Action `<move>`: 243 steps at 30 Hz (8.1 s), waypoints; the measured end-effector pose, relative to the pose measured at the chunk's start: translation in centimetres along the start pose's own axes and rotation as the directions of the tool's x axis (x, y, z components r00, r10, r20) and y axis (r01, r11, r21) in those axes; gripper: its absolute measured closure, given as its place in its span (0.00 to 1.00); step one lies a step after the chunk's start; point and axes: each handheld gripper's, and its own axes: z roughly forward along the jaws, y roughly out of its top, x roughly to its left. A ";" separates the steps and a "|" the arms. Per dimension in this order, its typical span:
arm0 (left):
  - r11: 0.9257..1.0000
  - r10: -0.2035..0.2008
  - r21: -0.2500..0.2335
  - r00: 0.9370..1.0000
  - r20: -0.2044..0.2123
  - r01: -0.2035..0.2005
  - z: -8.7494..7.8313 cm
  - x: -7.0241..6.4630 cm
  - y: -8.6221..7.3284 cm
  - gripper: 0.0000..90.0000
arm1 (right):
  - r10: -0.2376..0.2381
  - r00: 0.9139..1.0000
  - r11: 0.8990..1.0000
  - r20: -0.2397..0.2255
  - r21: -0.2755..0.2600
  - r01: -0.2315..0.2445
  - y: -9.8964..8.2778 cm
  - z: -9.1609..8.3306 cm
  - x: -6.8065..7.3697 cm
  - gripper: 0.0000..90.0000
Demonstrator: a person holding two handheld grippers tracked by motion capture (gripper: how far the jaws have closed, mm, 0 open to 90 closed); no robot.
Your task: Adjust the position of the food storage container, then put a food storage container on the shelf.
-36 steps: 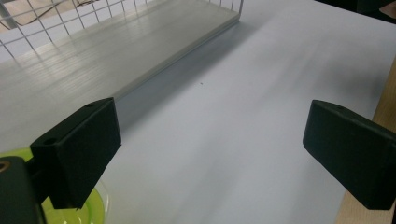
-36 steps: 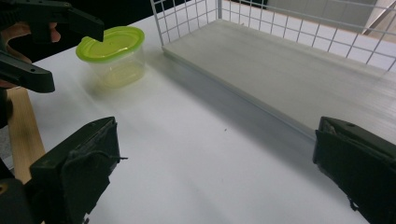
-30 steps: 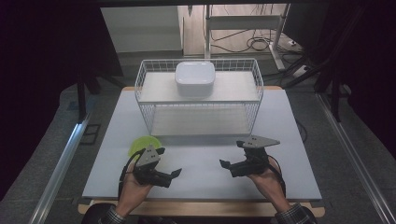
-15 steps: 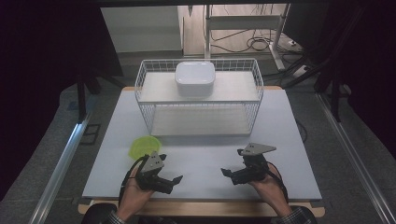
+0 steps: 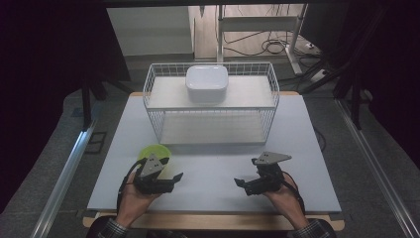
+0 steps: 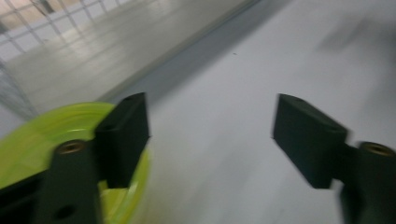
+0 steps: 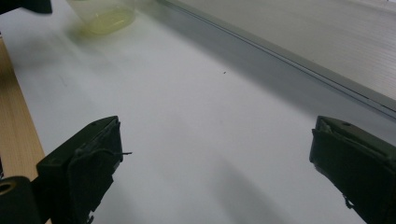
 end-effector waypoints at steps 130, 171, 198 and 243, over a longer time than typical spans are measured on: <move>0.973 -0.117 0.222 0.972 0.205 0.070 5.8 -1.8 -0.7 0.63 | -0.004 1.000 0.994 -0.028 0.105 0.007 -0.9 1.7 0.1 0.06; 0.995 -0.044 0.092 0.995 0.089 0.036 0.8 -1.6 -3.3 0.04 | -0.004 0.999 0.999 -0.042 0.051 0.006 -0.7 1.5 -0.2 0.05; 0.993 -0.049 0.111 0.995 0.082 0.040 1.2 -1.2 -3.6 0.04 | 0.221 0.962 0.973 -0.161 0.095 -0.208 3.4 2.9 -2.5 0.34; 0.993 -0.033 0.119 0.996 0.081 0.023 1.3 -1.4 -3.7 0.05 | 0.492 0.782 0.870 -0.382 0.245 -0.428 5.7 6.8 -3.6 0.91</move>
